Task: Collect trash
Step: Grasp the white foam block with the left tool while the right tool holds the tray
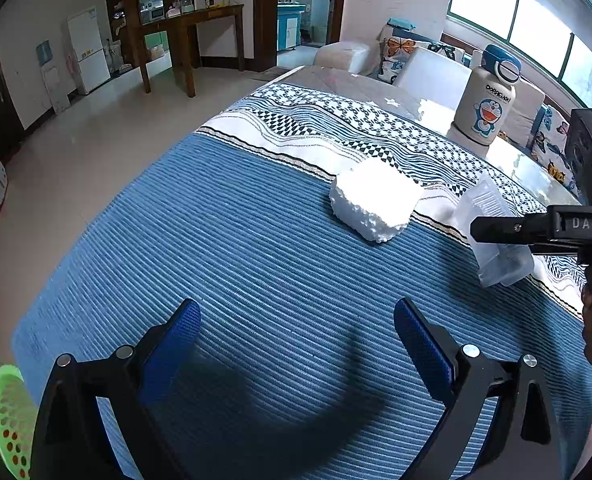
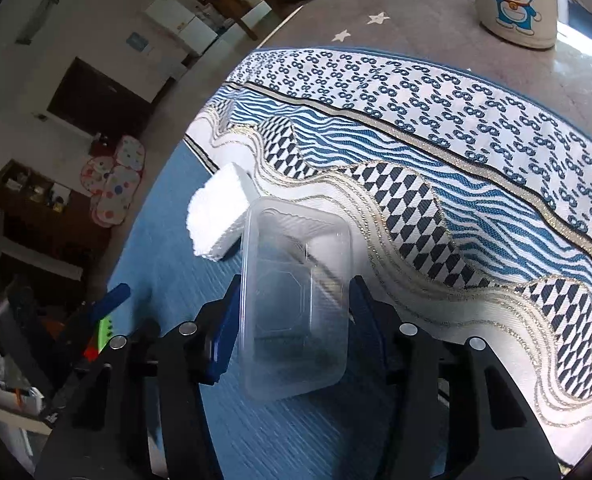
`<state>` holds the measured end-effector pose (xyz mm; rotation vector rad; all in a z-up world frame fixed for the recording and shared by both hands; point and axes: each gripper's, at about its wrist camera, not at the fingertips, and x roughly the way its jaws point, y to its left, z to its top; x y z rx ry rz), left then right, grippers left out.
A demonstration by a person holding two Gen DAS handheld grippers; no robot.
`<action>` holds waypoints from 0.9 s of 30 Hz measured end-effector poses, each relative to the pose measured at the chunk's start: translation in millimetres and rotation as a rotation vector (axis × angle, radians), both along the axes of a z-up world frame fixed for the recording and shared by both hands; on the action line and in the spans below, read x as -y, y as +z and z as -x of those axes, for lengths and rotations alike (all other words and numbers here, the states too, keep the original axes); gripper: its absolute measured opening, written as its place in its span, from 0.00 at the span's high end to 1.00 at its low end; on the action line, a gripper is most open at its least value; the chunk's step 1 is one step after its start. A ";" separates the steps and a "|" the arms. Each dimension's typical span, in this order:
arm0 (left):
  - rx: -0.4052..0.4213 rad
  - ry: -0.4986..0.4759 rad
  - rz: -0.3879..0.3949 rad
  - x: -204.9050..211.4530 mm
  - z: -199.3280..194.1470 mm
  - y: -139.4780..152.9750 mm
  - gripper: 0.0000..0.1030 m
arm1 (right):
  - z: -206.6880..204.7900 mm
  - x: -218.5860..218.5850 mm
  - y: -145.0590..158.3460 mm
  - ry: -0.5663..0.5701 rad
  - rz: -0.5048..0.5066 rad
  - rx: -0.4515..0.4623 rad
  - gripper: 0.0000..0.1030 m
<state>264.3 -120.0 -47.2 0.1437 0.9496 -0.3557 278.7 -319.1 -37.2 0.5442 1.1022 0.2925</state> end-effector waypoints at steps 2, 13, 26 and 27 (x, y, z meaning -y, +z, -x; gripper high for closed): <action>0.006 -0.009 -0.003 2.9 -1.3 1.7 0.09 | 1.9 3.3 6.1 -0.003 0.001 0.014 0.49; 0.010 -0.108 -0.010 49.5 -34.0 -0.4 0.09 | 13.7 27.3 31.0 -0.017 0.026 0.058 0.49; -0.012 -0.149 -0.025 83.3 -72.4 -21.1 0.11 | 20.9 39.8 21.5 -0.025 0.013 0.044 0.49; -0.006 -0.152 -0.031 85.1 -72.2 -22.1 0.17 | 21.2 39.3 20.8 -0.026 0.013 0.044 0.49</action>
